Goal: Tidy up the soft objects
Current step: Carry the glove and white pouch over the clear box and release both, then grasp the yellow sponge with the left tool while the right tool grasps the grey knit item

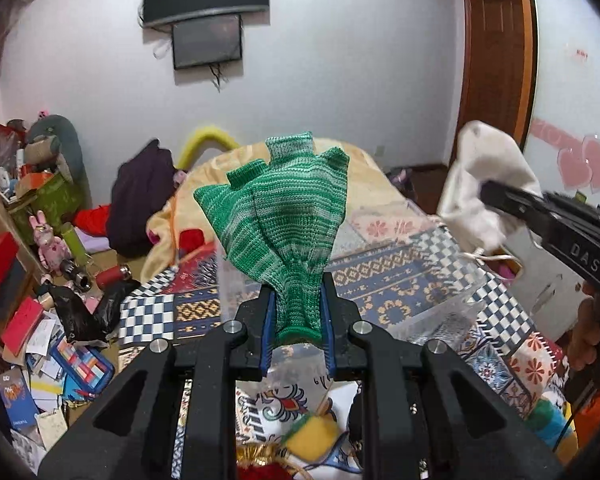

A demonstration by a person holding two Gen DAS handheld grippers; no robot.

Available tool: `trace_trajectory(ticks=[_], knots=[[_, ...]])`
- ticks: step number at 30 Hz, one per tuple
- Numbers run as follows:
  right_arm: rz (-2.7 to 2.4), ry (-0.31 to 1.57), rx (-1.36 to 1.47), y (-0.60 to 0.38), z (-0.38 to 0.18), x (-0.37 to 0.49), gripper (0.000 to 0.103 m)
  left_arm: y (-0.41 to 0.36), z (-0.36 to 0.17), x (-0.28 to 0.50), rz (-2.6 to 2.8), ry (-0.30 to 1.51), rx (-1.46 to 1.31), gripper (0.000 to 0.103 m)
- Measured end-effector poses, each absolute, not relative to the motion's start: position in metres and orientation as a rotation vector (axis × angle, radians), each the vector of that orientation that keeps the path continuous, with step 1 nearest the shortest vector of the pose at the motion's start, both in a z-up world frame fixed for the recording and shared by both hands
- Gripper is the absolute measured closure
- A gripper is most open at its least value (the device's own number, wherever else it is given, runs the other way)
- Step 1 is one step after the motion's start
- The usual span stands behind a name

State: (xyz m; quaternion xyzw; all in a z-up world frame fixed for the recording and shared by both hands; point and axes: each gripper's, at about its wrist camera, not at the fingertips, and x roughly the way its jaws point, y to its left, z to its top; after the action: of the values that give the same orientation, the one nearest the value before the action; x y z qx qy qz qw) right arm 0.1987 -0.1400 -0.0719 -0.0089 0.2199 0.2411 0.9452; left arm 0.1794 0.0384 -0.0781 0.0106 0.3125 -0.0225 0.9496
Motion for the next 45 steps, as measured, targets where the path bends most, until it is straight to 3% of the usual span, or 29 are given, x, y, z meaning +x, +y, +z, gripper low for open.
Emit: trace_trajectory(ticks=[14, 16, 18, 20, 25, 29, 38, 45], knots=[[0.526, 0.693, -0.135, -0.090, -0.119, 0.254, 0.091, 0.046, -0.141, 0.259, -0.098, 0.905, -0.004, 0.084], [0.516, 0.711, -0.150, -0.086, -0.122, 0.257, 0.090, 0.046, -0.146, 0.263, -0.104, 0.930, 0.000, 0.078], [0.527, 0.746, -0.165, -0.084, -0.125, 0.258, 0.078, 0.047, -0.148, 0.264, -0.106, 0.941, -0.001, 0.067], [0.521, 0.747, -0.165, -0.086, -0.123, 0.257, 0.058, 0.048, -0.146, 0.261, -0.102, 0.931, -0.003, 0.048], [0.519, 0.698, -0.160, -0.098, -0.109, 0.244, 0.050, 0.047, -0.124, 0.240, -0.099, 0.845, 0.003, 0.045], [0.514, 0.638, -0.148, -0.112, -0.092, 0.228, 0.033, 0.051, -0.098, 0.214, -0.099, 0.757, -0.015, 0.034], [0.523, 0.541, -0.127, -0.134, -0.067, 0.189, 0.021, 0.059, -0.057, 0.163, -0.085, 0.629, -0.047, 0.024], [0.532, 0.529, -0.126, -0.141, -0.073, 0.169, 0.018, 0.059, -0.060, 0.134, -0.084, 0.612, -0.047, 0.021]])
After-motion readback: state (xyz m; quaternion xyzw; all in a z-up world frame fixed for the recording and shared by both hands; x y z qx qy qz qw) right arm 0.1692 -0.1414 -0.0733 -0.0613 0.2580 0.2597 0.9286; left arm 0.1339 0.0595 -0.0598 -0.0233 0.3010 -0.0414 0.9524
